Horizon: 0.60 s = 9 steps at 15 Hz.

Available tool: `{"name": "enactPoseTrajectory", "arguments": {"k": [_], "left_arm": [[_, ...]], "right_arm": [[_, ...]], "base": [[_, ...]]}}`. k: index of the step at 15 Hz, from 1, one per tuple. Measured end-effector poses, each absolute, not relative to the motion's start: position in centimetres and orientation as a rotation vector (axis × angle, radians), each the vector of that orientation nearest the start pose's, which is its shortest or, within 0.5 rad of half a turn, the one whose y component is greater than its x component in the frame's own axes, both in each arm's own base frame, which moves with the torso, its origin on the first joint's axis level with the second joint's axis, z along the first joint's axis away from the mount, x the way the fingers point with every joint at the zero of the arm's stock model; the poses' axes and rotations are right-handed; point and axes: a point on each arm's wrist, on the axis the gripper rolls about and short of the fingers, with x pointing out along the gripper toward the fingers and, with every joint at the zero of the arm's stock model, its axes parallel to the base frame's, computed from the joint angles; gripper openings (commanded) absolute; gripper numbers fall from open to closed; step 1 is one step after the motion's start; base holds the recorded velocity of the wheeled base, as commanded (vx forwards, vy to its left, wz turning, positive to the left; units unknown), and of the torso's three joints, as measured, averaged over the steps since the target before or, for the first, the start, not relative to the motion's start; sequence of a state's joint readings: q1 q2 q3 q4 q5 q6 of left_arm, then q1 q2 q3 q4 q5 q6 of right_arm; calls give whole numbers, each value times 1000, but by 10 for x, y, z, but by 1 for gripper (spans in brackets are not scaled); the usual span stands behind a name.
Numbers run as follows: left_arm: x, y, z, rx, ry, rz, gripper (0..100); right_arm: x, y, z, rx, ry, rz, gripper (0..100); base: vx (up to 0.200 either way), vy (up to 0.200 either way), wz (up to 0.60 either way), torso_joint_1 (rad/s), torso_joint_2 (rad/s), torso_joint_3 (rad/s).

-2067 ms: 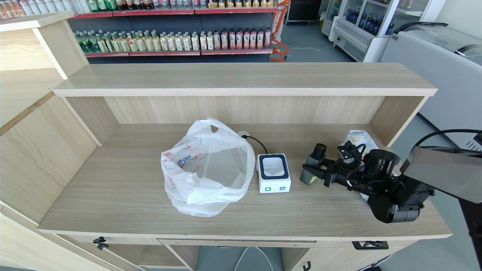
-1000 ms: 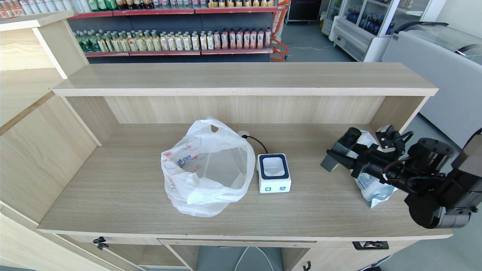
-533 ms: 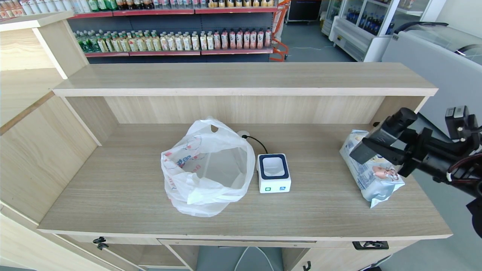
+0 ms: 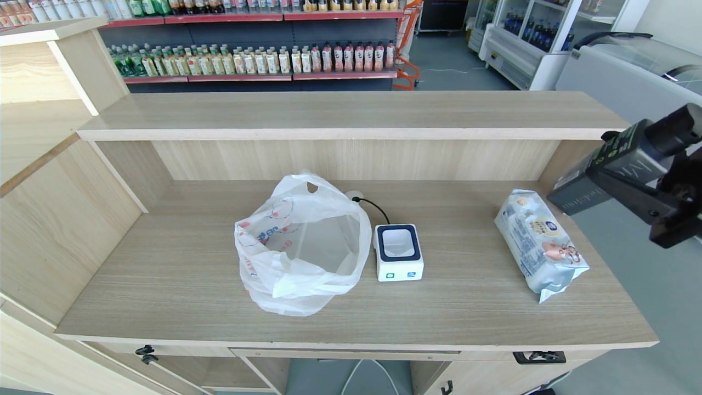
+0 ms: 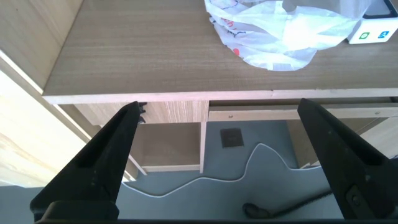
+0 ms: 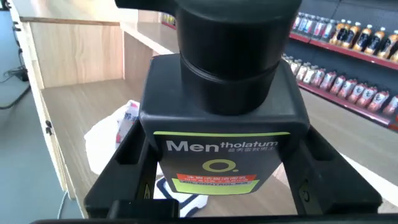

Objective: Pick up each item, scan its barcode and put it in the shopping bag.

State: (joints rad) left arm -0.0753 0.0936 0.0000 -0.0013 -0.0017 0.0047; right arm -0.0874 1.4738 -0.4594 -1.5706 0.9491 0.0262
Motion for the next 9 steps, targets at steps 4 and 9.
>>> {"name": "enactPoseTrajectory", "arguments": {"k": [4, 9], "left_arm": [[-16, 1, 77, 8, 92, -77, 100], [-16, 1, 77, 8, 92, -77, 100]], "right_arm": [[214, 30, 275, -333, -643, 1050, 0], [193, 88, 286, -464, -876, 1380, 0]], "base": [[0, 0, 0, 0, 0, 0], [0, 0, 0, 0, 0, 0]]}}
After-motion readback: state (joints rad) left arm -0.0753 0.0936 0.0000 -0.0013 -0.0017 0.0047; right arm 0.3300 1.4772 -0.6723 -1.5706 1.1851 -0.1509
